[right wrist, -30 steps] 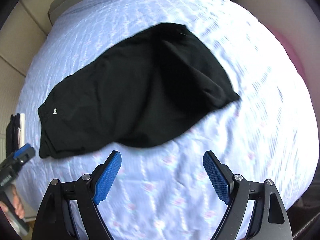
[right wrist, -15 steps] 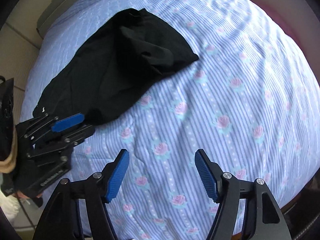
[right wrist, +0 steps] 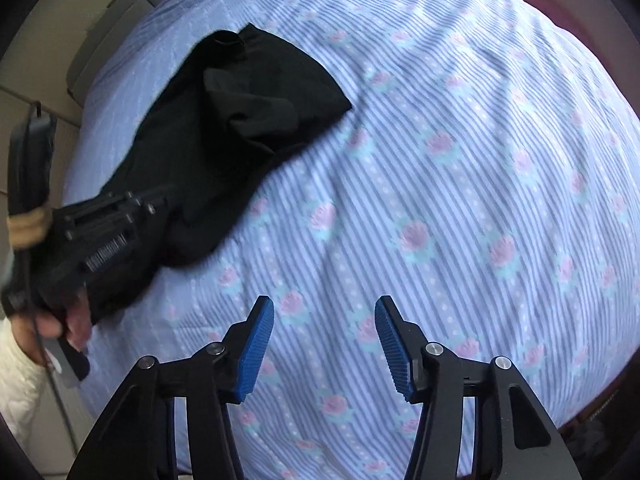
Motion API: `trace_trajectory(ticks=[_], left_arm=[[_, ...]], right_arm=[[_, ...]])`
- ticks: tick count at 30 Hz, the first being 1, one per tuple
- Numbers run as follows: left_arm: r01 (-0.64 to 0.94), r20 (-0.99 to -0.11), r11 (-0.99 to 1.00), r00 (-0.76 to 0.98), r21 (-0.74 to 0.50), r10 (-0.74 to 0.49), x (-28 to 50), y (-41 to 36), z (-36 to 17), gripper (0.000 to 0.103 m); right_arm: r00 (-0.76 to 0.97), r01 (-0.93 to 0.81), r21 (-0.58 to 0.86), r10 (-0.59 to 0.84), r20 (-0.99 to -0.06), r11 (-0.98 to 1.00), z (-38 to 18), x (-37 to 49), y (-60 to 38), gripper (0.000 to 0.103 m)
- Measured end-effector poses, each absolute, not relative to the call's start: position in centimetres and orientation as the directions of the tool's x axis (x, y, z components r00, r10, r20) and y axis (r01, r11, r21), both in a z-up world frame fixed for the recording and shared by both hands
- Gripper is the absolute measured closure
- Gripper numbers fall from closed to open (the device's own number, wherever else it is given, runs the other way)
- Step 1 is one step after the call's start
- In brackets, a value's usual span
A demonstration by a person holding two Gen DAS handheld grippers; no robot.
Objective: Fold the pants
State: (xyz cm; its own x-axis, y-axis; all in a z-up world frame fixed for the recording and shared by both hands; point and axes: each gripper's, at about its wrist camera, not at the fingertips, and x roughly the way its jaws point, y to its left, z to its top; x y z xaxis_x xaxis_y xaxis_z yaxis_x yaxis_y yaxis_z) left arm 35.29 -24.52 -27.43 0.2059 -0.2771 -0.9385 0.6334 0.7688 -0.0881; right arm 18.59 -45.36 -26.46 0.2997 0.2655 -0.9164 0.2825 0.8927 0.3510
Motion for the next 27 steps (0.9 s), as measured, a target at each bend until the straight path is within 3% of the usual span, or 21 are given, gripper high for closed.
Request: trace_trajectory(ticks=[3,5,7,9,10,13,20,21,23,27], left_arm=[[0.586,-0.930,0.803,0.226,-0.109,-0.291,38.2,-22.8,-25.9,0.101],[0.630,-0.920,0.748,0.131,-0.210,-0.369,38.1,-23.0,-25.3,0.101],[0.720,-0.927,0.665,0.085,-0.197,-0.366,35.8,-24.4,-25.3,0.092],[0.798,-0.930,0.582,0.077,-0.158,-0.358,32.8,-25.4,-25.9,0.068],[0.830,-0.934,0.538,0.060,-0.150,-0.352,31.0,-26.0,-26.7,0.066],[0.879,-0.953,0.474,0.096,-0.053,-0.286,27.2,-27.2,-29.0,0.066],[0.894,-0.922,0.301,0.375,0.333,-0.094,23.2,-28.8,-34.8,0.067],[0.889,-0.917,0.286,0.391,0.357,-0.071,23.1,-28.9,-35.4,0.081],[0.896,-0.935,0.317,0.348,0.311,-0.064,24.1,-28.3,-35.1,0.094],[0.794,-0.962,0.608,0.171,0.007,-0.213,29.5,-25.3,-29.9,0.097]], right_arm=[[0.325,0.220,0.389,0.308,-0.894,0.895,-25.9,20.5,-44.5,0.049],[0.333,0.203,0.403,0.324,-0.885,0.892,-25.9,21.7,-44.1,0.049],[0.331,0.209,0.407,0.327,-0.885,0.889,-26.1,22.5,-43.9,0.049],[0.331,0.234,0.403,0.317,-0.889,0.885,-26.4,22.3,-44.3,0.049],[0.326,0.244,0.402,0.315,-0.891,0.883,-26.8,22.3,-44.5,0.049],[0.306,0.277,0.376,0.290,-0.907,0.884,-27.2,21.4,-45.1,0.049],[0.272,0.332,0.357,0.274,-0.922,0.873,-28.7,19.1,-45.7,0.049],[0.270,0.338,0.360,0.277,-0.922,0.870,-28.8,18.9,-45.7,0.049],[0.268,0.337,0.368,0.286,-0.920,0.867,-29.0,18.9,-45.5,0.049],[0.306,0.280,0.397,0.311,-0.900,0.874,-28.1,19.4,-44.8,0.049]])
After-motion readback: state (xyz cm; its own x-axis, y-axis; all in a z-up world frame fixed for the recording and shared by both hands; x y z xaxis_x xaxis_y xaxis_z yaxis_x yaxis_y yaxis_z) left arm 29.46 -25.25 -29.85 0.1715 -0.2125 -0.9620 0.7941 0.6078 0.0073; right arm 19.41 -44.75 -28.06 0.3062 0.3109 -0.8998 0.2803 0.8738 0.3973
